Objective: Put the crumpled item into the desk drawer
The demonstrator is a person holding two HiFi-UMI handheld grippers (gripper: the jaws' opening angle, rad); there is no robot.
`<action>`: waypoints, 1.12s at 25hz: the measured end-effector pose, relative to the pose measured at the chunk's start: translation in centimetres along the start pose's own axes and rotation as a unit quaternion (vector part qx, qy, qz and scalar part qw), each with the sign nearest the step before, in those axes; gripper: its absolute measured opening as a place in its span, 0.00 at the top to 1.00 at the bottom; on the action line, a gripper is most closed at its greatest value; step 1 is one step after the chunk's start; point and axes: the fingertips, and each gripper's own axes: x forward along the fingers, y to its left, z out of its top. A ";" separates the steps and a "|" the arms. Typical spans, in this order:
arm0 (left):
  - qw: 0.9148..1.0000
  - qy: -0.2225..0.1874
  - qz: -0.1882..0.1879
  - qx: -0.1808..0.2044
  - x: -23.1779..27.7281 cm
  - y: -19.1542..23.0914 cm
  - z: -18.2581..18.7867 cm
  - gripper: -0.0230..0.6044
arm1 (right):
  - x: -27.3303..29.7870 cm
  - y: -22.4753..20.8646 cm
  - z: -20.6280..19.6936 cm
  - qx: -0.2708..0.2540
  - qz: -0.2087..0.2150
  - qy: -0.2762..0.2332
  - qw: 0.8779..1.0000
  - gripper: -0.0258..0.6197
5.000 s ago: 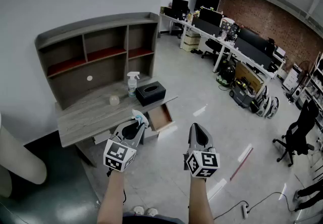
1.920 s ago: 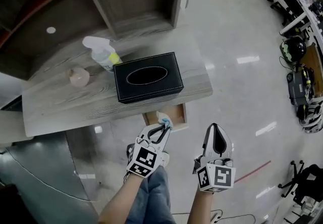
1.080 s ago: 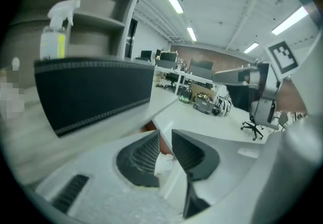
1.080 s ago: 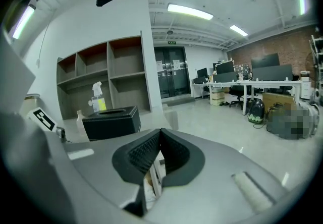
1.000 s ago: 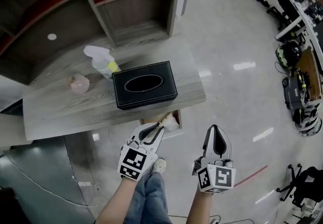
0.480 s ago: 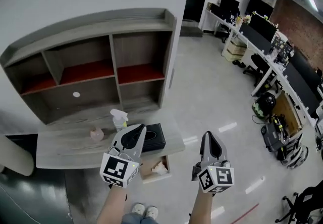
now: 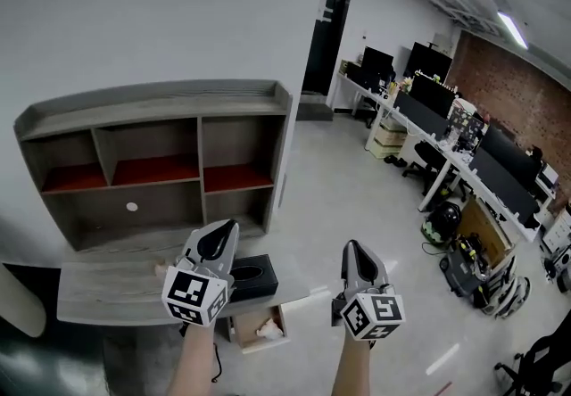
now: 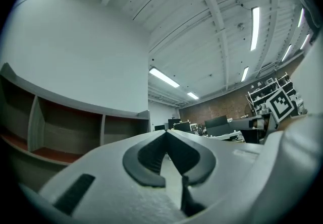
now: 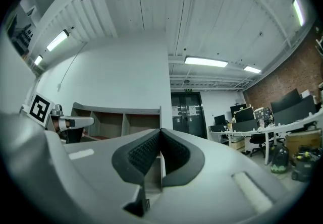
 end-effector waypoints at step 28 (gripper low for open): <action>1.000 0.010 -0.027 0.002 -1.1 -1.9 -0.4 0.96 | -1.7 1.7 -0.7 0.006 0.016 0.010 1.000 0.94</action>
